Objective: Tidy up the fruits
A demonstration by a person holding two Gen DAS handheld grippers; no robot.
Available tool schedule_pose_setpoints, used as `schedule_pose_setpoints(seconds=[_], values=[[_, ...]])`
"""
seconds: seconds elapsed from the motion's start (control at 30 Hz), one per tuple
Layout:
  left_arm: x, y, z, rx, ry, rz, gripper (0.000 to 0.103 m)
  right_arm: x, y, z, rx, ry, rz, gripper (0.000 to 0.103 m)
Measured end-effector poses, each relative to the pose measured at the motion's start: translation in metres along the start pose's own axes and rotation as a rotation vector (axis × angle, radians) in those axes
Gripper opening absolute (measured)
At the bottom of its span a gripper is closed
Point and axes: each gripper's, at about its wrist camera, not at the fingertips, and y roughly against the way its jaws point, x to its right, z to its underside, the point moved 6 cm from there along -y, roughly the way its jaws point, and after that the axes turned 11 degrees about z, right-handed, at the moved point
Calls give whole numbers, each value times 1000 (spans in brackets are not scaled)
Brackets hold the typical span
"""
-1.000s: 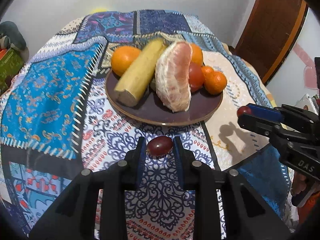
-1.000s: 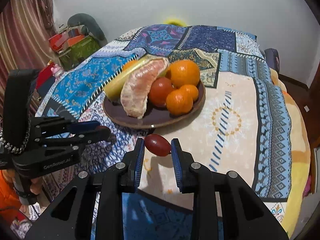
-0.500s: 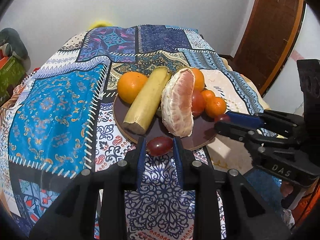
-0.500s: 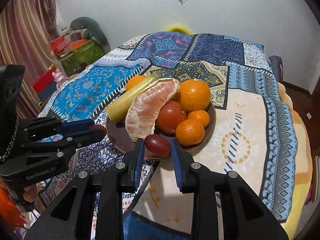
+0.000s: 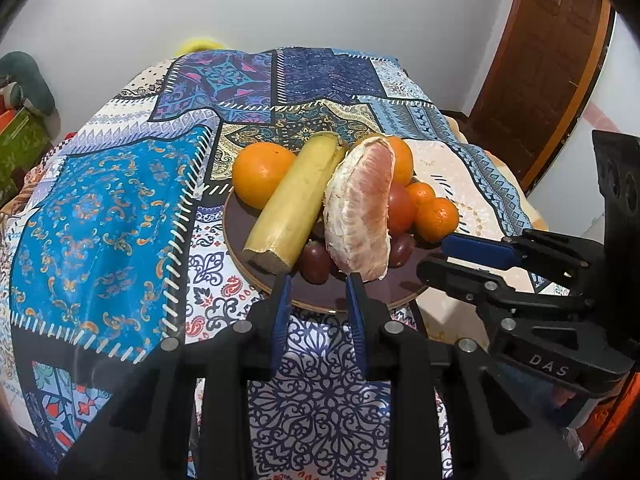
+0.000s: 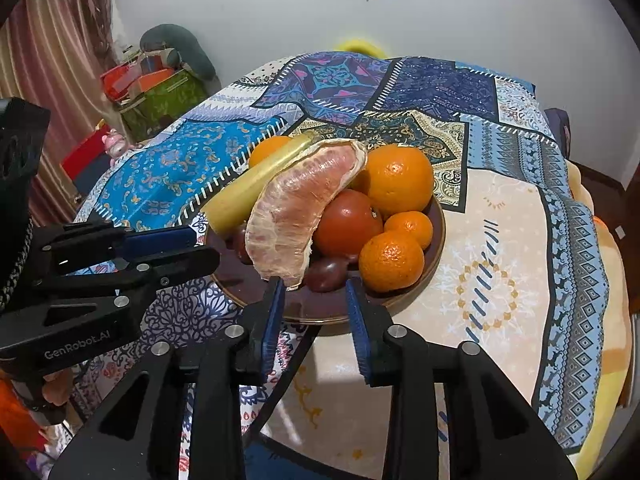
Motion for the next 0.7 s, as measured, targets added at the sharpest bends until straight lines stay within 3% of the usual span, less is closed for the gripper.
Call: schedule_pose_setpoints(seconds=[0.17, 0.3, 0.7], values=[[4, 25, -2, 45, -1, -26, 27, 3, 14, -3, 23, -11, 5, 30], [13, 65, -11, 134, -12, -61, 27, 7, 41, -10, 71, -29, 13, 30], [78, 245, -24, 515, -97, -121, 27, 4, 209, -40, 400, -83, 43, 30]])
